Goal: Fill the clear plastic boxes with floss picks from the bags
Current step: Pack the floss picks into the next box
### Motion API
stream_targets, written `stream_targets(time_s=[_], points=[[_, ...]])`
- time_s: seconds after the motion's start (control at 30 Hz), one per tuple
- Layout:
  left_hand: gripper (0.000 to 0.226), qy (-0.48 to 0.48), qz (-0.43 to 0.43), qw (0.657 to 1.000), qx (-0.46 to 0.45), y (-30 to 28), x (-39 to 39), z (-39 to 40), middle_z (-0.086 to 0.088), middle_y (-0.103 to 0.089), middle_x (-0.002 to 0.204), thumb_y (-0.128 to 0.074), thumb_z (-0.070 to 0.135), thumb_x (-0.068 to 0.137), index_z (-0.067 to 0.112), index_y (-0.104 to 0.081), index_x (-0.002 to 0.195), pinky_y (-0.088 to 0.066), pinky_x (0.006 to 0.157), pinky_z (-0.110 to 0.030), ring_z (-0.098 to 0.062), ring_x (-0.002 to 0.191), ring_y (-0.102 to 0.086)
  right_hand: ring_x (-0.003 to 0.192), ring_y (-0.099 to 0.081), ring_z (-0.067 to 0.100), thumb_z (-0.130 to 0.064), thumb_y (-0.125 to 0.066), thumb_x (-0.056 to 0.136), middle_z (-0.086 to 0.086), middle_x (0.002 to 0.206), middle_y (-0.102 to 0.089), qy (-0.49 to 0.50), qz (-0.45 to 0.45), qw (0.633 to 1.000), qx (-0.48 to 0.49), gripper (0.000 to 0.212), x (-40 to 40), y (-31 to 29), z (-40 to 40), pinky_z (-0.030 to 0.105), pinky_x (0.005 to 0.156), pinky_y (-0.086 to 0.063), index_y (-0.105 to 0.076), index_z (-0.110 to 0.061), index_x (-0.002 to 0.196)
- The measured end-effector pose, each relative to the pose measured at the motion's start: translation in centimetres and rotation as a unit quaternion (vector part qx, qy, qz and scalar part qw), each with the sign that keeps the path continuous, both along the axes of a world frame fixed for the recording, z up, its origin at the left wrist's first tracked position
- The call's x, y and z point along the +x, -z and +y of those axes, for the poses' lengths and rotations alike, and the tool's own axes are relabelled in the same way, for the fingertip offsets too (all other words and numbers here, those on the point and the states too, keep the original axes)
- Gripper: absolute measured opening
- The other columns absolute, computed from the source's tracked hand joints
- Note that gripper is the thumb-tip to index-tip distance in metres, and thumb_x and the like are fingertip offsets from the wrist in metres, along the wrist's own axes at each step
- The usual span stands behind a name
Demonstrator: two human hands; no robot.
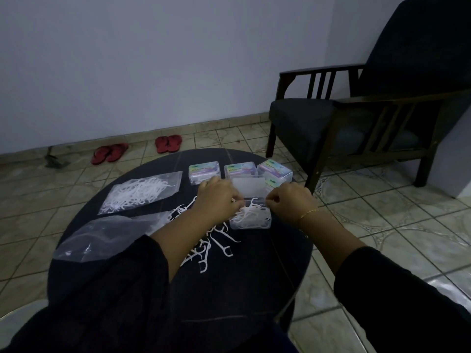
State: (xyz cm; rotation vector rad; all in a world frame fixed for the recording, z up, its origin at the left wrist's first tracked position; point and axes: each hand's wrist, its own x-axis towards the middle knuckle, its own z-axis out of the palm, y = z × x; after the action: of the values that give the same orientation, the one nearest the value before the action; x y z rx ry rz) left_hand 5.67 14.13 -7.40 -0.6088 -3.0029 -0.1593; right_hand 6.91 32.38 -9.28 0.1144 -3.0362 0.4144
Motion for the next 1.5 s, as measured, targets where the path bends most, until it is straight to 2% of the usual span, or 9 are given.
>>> stream_targets(time_s=[0.17,0.23,0.53,0.77,0.97,1.17,1.27,1.37,1.5], points=[[0.051,-0.002,-0.042,0.999,-0.014,0.6,0.3,-1.3,0.006,-0.054,0.121,-0.057,0.07,0.076,0.039,-0.064,0.117,-0.026,0.094,-0.039,-0.02,0.123,-0.035,0.127,-0.037,0.024,-0.047,-0.051,0.091,0.003,0.134,-0.046,-0.041,-0.015,0.997,0.066,0.05,0.3,0.4,-1.1,0.043,0.104,-0.031,-0.037,-0.04,0.139],[0.053,-0.004,-0.051,0.998,-0.025,1.0,0.2,-1.0,0.005,-0.053,0.124,-0.057,0.069,0.077,0.04,-0.061,0.121,-0.027,0.093,-0.039,-0.021,0.122,-0.035,0.13,-0.031,0.026,-0.05,-0.048,0.091,0.004,0.138,-0.04,-0.066,-0.029,0.992,0.107,0.054,0.5,0.3,-1.6,0.045,0.106,-0.027,-0.031,-0.042,0.142],[0.038,0.0,-0.117,0.993,0.027,1.9,-0.2,-0.7,0.004,-0.056,0.129,-0.051,0.048,0.094,0.033,-0.058,0.128,-0.03,0.101,-0.04,-0.02,0.121,-0.045,0.121,-0.036,0.023,-0.051,-0.051,0.09,0.001,0.125,-0.047,-0.036,-0.006,0.995,0.095,0.036,0.6,-0.2,-1.8,0.04,0.1,-0.031,-0.062,-0.031,0.118],[0.036,-0.008,-0.079,0.989,0.123,2.9,0.2,-0.5,0.0,-0.058,0.114,-0.06,0.035,0.091,0.026,-0.061,0.126,-0.041,0.097,-0.042,-0.018,0.105,-0.056,0.119,-0.037,0.022,-0.05,-0.048,0.092,0.0,0.123,-0.049,-0.031,0.003,0.997,0.077,0.035,0.8,0.3,-2.2,0.04,0.1,-0.031,-0.061,-0.034,0.12],[0.03,-0.012,-0.037,0.992,0.119,2.0,0.9,-2.5,0.004,-0.056,0.118,-0.055,0.036,0.094,0.028,-0.063,0.122,-0.034,0.098,-0.039,-0.014,0.11,-0.053,0.119,-0.037,0.021,-0.044,-0.046,0.095,-0.002,0.124,-0.048,-0.044,0.015,0.997,0.058,0.033,1.6,0.2,-2.4,0.038,0.1,-0.03,-0.058,-0.036,0.125],[0.027,-0.044,-0.08,0.995,0.037,1.0,1.6,-5.8,0.012,-0.062,0.121,-0.049,0.031,0.094,0.034,-0.066,0.115,-0.029,0.102,-0.038,-0.011,0.114,-0.054,0.108,-0.046,0.018,-0.037,-0.045,0.096,0.001,0.113,-0.059,-0.084,0.062,0.994,0.02,0.03,3.3,-0.3,-5.0,0.032,0.093,-0.039,-0.065,-0.025,0.115],[0.029,-0.035,-0.125,0.992,0.004,0.3,2.7,-6.8,0.013,-0.063,0.121,-0.056,0.035,0.089,0.034,-0.066,0.116,-0.027,0.103,-0.039,-0.011,0.116,-0.053,0.106,-0.051,0.019,-0.045,-0.048,0.093,0.003,0.11,-0.064,-0.111,0.003,0.993,0.042,0.037,4.0,-0.2,-7.5,0.034,0.092,-0.045,-0.069,-0.019,0.108],[0.049,-0.016,-0.173,0.983,-0.058,-0.4,3.8,-7.3,0.008,-0.047,0.138,-0.06,0.043,0.083,0.033,-0.054,0.131,-0.021,0.106,-0.041,-0.013,0.127,-0.044,0.115,-0.049,0.025,-0.061,-0.048,0.087,0.008,0.117,-0.06,-0.104,-0.067,0.987,0.098,0.056,4.6,0.3,-9.4,0.038,0.093,-0.043,-0.066,-0.014,0.11],[0.085,-0.001,-0.178,0.967,-0.181,-0.6,4.6,-7.8,0.002,-0.028,0.15,-0.064,0.053,0.075,0.029,-0.027,0.148,-0.017,0.109,-0.045,-0.018,0.138,-0.028,0.123,-0.042,0.028,-0.059,-0.049,0.088,0.011,0.13,-0.052,-0.091,-0.095,0.981,0.141,0.059,5.3,0.6,-10.3,0.04,0.098,-0.038,-0.058,-0.011,0.121]])
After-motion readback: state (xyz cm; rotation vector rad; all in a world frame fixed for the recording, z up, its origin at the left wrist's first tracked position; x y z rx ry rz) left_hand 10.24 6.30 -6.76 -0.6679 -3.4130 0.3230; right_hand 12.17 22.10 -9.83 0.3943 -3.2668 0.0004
